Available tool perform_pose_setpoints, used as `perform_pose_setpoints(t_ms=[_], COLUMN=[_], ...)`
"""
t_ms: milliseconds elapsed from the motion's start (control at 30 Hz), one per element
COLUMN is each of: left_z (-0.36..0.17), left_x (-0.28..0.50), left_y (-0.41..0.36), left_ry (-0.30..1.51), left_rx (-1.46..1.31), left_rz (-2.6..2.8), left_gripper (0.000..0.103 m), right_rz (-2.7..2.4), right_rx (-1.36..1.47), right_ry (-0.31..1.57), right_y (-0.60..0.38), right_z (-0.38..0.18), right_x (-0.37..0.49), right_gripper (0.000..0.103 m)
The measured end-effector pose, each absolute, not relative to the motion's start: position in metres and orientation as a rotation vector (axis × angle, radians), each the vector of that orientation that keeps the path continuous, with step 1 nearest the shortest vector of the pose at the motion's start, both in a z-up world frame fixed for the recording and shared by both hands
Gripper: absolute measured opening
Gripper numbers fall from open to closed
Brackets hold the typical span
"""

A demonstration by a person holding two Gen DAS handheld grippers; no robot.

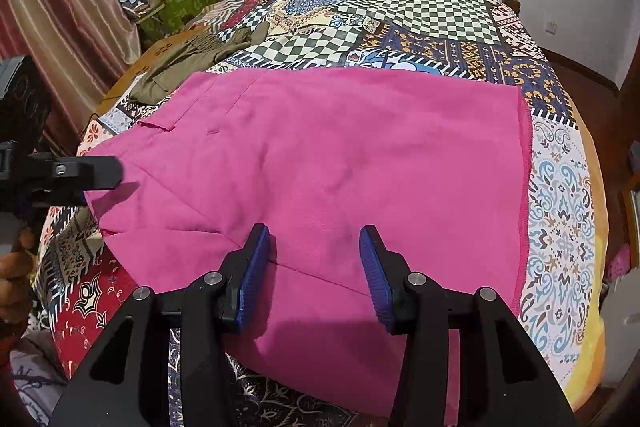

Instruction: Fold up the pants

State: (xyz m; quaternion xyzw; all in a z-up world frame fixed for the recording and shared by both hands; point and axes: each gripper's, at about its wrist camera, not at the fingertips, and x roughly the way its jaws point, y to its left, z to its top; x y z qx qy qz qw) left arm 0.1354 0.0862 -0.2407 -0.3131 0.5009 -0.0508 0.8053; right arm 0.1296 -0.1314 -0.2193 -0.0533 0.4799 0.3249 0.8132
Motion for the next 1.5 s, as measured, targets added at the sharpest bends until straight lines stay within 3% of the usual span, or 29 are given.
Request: perform_pose_setpoints(t_ms=[100,167,400,700,1000,1500], left_z=[-0.237,-0.236,-0.214,-0.192,-0.184,-0.152], left_x=[0.139,0.139,0.132,0.103,0.075,0.087], left_y=[0.078,0.077,0.077,0.096,0.092,0.040], left_ry=[1.068,1.049,0.948,0.857,0.806,0.736], left_rx=[-0.567,-0.535,-0.388,-0.259,-0.139,0.039], left_rz=[-0.080,-0.076,-0.010,0.091,0.128,0.024], left_gripper=[0.040,0.033,0.022,0.021,0.020,0.020], right_rz=[0.693,0.690,0.697,0.780,0.888,0.858], right_rx=[-0.111,-0.116,-0.127,-0.195,-0.371,-0.258], right_ry=[1.027,1.029,1.041,1.003,1.066,1.073], right_y=[-0.132,-0.131,-0.124,-0.065,-0.002,-0.042], right_z=[-0.219,-0.219,-0.208,-0.189,-0.208,-0.200], right_x=[0.130,0.130,0.137,0.144,0.122,0.119], right_gripper=[0.043,0.043,0.043,0.043,0.043,0.043])
